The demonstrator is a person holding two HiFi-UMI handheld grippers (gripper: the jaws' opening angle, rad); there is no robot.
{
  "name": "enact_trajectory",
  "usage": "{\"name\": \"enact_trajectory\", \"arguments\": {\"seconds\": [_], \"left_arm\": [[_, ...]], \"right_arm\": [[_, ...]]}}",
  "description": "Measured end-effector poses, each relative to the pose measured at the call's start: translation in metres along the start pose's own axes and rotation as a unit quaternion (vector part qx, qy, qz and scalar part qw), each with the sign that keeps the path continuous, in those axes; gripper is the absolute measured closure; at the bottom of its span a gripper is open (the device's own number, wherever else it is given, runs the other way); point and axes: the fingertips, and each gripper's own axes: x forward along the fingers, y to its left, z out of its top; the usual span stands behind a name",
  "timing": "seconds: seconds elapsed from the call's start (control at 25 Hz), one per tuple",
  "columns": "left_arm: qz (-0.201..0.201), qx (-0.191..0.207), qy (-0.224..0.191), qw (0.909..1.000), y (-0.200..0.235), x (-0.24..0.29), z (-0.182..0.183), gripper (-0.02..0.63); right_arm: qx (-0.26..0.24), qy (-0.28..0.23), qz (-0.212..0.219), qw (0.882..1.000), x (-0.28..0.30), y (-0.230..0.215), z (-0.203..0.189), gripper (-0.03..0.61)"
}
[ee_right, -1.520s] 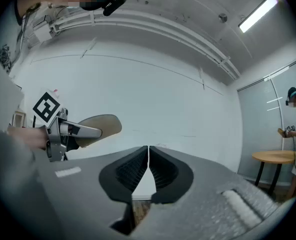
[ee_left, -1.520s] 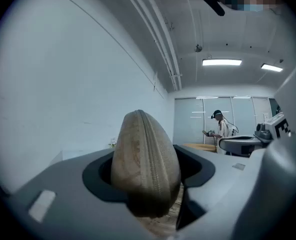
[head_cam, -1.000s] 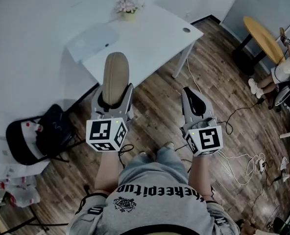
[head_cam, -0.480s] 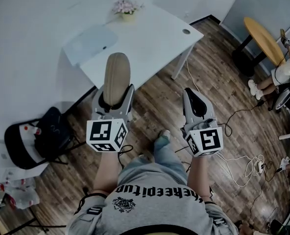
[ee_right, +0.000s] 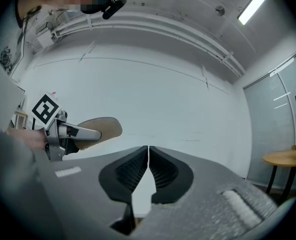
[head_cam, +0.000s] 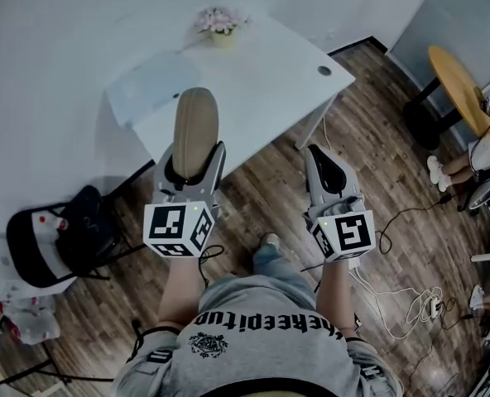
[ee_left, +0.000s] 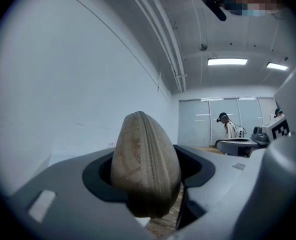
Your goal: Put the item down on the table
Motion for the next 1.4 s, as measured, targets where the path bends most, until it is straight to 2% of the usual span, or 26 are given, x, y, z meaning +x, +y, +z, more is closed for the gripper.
{"name": "enact_trajectory", "arguments": {"seconds": [0.52,0.8,1.4], "left_arm": [[0.034,-0.002,-0.006,0.9994,-0.024,0.077,0.004,0.313],[0.045,0.001,-0.011,0.9989,-0.044,0.098,0.002,0.313],[0.047,0.003,0.013,0.9988,-0.035,0.144,-0.008,0.313]], "right_arm": [[0.004,-0.012,0.039,0.999,0.046,-0.082,-0.003,0.574],[0.014,-0.021,0.054,0.998,0.051,-0.114,-0.011,0.574],[0.033,-0.012,0.064,0.997,0.09,-0.138,-0.026,0.574]]}}
